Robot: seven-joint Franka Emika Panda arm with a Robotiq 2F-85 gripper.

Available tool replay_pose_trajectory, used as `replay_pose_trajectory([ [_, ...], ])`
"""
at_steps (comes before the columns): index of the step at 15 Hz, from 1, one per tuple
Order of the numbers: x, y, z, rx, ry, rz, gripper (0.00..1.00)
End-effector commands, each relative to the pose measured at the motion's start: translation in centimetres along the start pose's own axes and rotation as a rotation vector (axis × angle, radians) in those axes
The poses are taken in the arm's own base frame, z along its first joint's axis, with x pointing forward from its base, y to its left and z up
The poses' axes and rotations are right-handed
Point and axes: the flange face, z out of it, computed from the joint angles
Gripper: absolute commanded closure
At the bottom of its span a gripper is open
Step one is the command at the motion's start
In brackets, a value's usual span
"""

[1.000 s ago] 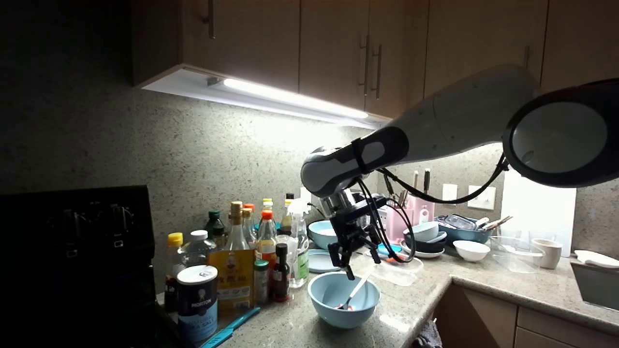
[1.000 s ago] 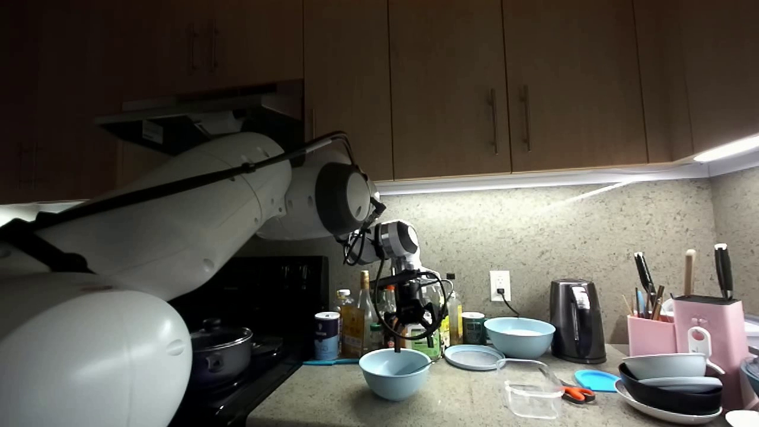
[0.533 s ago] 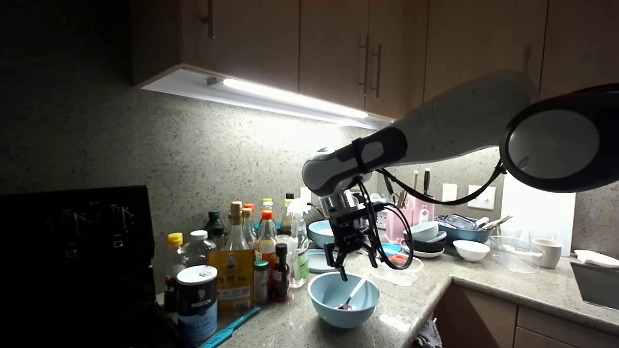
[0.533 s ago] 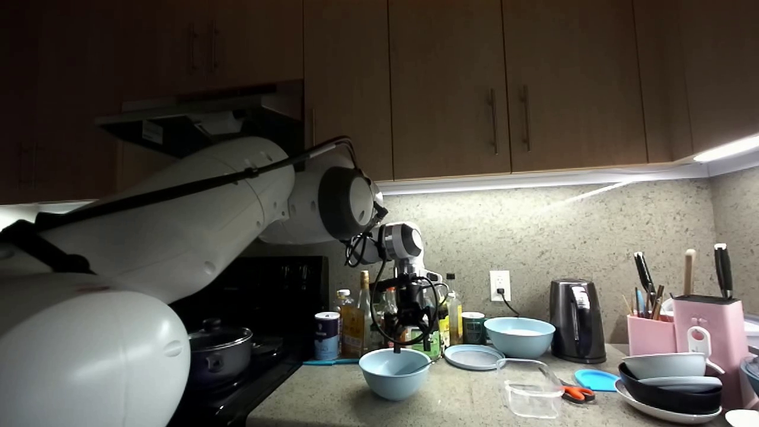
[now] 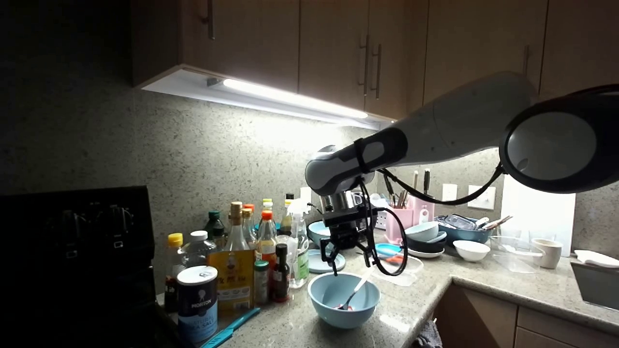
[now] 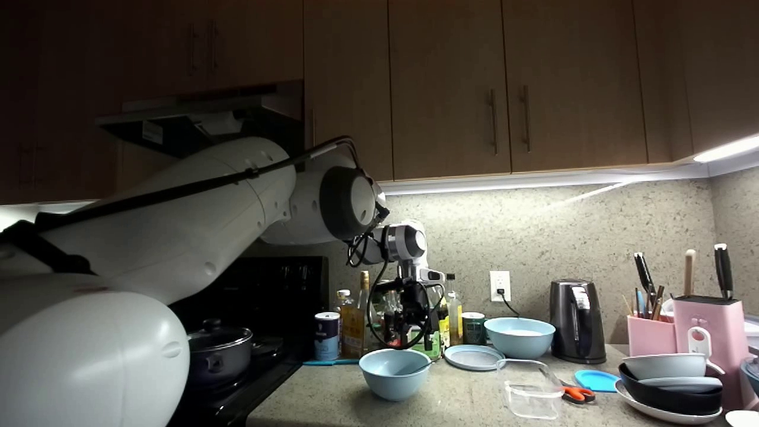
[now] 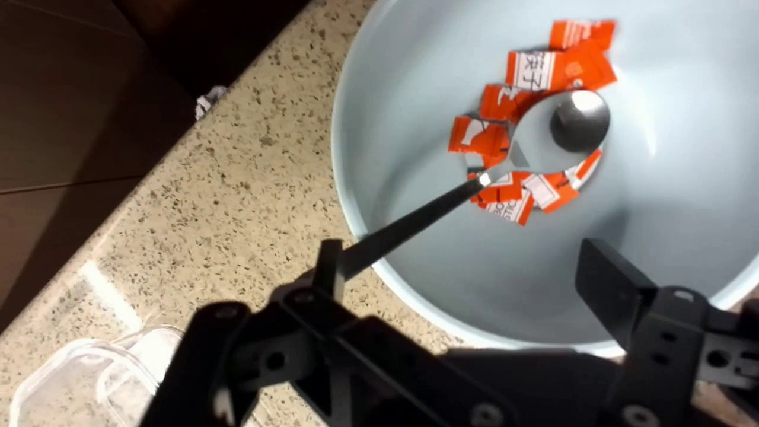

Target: Remove the spoon from the bowl and put it in the container

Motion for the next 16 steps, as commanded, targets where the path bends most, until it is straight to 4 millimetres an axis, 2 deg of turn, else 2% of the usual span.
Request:
replay_pose_trajectory([
  [1,0.4,1.4,0.4,0.064,0.038,0.186,0.00],
  [2,0.6,1.5,0.6,0.068,0.060,0.237,0.00],
  [3,1.1,0.5,0.7,0.033,0.053,0.145,0.00],
  [7,1.4,0.8,1.2,0.041,0.069,0.207,0.00],
  [13,0.3,0.7,0.9,0.009,0.102,0.349,0.00],
  [16,-0.7,-0.1,-0.5,0.020,0.168,0.418,0.00],
])
